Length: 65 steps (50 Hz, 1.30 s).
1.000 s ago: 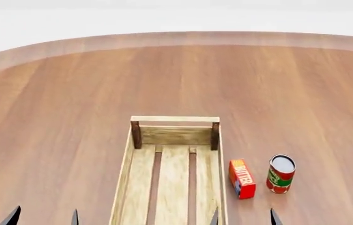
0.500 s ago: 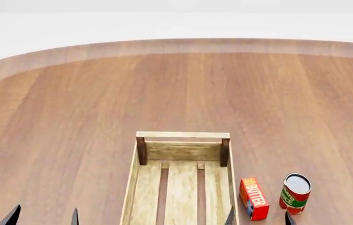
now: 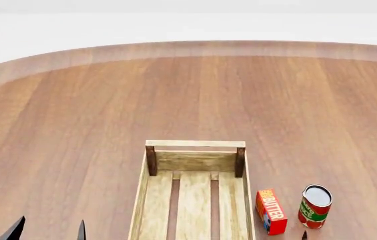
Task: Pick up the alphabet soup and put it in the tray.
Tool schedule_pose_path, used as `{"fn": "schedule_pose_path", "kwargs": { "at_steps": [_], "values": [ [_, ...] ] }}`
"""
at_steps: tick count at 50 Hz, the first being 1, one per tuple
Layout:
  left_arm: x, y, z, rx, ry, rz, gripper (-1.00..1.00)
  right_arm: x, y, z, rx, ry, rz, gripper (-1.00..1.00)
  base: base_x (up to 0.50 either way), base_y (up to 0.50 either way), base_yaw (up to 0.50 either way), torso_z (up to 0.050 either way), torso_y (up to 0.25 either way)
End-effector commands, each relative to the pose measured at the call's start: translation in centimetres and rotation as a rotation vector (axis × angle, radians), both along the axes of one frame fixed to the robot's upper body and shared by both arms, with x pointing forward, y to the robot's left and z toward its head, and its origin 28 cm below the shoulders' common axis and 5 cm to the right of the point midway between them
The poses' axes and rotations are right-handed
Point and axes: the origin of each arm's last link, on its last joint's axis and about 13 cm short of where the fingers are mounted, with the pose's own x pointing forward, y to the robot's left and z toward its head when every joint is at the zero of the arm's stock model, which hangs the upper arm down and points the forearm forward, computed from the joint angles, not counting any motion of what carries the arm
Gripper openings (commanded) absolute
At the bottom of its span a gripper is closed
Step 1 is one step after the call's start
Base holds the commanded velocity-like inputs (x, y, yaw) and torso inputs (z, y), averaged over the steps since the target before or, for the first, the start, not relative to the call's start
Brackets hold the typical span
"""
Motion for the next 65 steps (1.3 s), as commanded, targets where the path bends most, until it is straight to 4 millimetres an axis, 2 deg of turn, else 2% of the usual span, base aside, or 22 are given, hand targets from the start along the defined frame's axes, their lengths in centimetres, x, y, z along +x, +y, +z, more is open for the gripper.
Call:
{"fn": "schedule_pose_path", "kwargs": {
  "at_steps": [1, 9, 28, 52, 65],
  "values": [
    [0.2, 0.0, 0.0, 0.003, 0.000, -0.003, 1.00, -2.9, -1.9, 2.7, -0.028, 0.021, -0.055, 1.00, 0.00, 0.00, 0.00, 0.000, 0.000],
    [0.2, -0.2, 0.0, 0.008, 0.000, -0.010, 1.00, -4.5, -4.2, 3.4, -0.023, 0.028, -0.157, 1.00, 0.00, 0.00, 0.00, 0.000, 0.000],
    [0.1, -0.2, -0.2, 0.011, 0.007, -0.014, 1.00, -5.2, -7.9, 2.1, -0.022, 0.093, -0.324, 1.00, 0.00, 0.00, 0.00, 0.000, 0.000],
    [0.1, -0.1, -0.2, 0.013, 0.010, -0.016, 1.00, -7.8, -11.3, -0.6, 0.038, 0.148, -0.478, 1.00, 0.00, 0.00, 0.00, 0.000, 0.000],
    [0.0, -0.2, -0.2, 0.014, 0.010, -0.017, 1.00, -7.5, -12.4, -3.4, 0.064, 0.201, -0.510, 1.00, 0.00, 0.00, 0.00, 0.000, 0.000]
  ]
}}
